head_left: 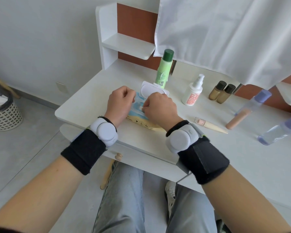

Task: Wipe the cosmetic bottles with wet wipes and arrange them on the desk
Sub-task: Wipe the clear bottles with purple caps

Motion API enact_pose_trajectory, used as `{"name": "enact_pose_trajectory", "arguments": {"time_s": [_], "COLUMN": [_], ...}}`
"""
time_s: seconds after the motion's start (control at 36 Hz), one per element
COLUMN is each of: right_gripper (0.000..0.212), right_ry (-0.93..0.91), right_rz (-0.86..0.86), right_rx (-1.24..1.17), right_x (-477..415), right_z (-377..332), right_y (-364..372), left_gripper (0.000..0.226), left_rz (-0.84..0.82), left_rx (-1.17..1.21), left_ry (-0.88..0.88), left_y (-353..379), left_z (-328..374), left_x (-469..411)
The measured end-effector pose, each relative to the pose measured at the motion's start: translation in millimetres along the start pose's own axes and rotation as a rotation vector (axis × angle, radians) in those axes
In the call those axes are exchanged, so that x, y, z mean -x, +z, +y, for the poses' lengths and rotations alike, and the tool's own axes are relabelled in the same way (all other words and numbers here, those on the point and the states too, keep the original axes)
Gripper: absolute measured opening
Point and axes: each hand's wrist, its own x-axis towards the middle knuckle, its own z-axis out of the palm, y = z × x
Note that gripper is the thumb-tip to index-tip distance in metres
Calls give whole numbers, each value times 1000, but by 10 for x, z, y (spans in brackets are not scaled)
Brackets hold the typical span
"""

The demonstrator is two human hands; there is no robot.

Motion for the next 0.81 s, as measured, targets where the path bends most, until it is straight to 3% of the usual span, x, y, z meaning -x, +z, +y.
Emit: {"name": "enact_pose_trajectory", "arguments": {"time_s": [0.25, 0.67, 0.81], "right_gripper": [13, 32, 25], "right_ry": [-50, -47, -51], "right_rz": [-43, -240, -275], "right_rx": [64, -168, -272], "right_x": [31, -100, -97], "right_z": [-47, 91, 125], "right_y": [-45, -44, -108], "left_gripper": [23, 22, 23], "left_rz": [11, 18, 28], "left_rx": [-28, -15, -5], "left_ry": [5, -1, -8], "left_y": [-4, -5, -9], "left_z": [6, 5, 0], "left_x": [-3, -14, -17]}}
